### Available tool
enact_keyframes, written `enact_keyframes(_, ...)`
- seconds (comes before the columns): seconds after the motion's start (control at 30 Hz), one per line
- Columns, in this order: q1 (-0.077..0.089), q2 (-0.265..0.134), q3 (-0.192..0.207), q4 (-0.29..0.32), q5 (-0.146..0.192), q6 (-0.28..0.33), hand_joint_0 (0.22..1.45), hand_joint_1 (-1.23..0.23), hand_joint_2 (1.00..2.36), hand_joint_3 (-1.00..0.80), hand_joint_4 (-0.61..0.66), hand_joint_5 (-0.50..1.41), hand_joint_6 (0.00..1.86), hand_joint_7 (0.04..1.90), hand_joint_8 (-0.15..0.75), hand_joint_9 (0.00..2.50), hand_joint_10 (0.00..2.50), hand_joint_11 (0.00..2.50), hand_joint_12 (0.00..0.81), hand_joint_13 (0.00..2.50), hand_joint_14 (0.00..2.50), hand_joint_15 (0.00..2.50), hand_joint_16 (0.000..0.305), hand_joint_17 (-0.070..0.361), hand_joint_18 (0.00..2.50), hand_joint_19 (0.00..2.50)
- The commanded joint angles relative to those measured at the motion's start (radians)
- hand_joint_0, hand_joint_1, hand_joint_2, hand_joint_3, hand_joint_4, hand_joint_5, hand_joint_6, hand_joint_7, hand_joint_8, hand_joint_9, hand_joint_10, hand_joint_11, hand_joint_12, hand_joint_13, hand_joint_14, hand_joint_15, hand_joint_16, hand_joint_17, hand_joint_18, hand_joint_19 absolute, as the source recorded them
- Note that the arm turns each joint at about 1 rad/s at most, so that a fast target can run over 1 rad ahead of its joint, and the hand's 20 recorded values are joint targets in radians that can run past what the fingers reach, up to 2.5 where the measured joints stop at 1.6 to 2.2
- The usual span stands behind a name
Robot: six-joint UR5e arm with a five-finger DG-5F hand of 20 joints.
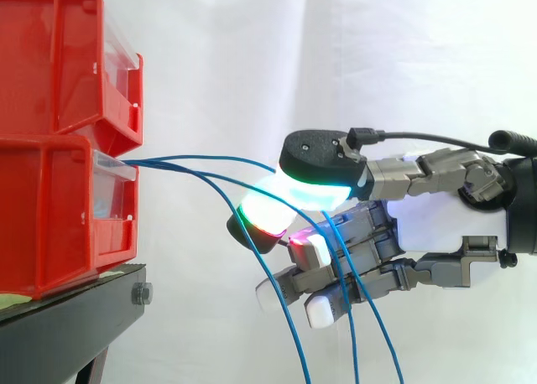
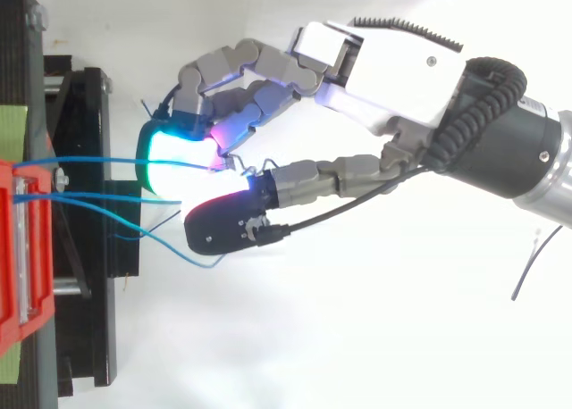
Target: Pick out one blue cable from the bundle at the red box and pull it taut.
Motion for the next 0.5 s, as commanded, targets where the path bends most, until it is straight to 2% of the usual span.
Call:
enact_keyframes(0.0,0.000,0.001,-0.001,-0.001,0.000,0.000,0.73,-0.96,1.01,-0.37,-0.12,-0.17,0.89,1.04,0.216,0.96,0.03,1.17,0.347,0.54,0.02,0.53,0.052,0.118,0.53,0.76)
enact_keyframes(0.2,0.001,0.001,-0.001,0.000,0.000,0.000,0.79,-0.96,1.00,-0.48,-0.17,-0.17,0.91,1.02,0.214,1.00,0.03,1.17,0.342,0.56,0.02,0.53,0.051,0.115,0.57,0.74)
enact_keyframes(0.37,0.001,-0.001,0.001,0.000,-0.002,0.000,0.80,-0.98,1.00,-0.50,-0.24,-0.13,0.94,1.27,0.200,1.22,0.03,1.35,0.324,0.71,0.03,0.60,0.048,0.108,0.65,0.76)
enact_keyframes(0.47,0.001,0.001,0.001,-0.001,-0.003,0.000,0.79,-0.98,1.00,-0.50,-0.24,-0.12,0.93,1.31,0.196,1.29,0.03,1.40,0.324,0.76,0.03,0.63,0.047,0.106,0.68,0.76)
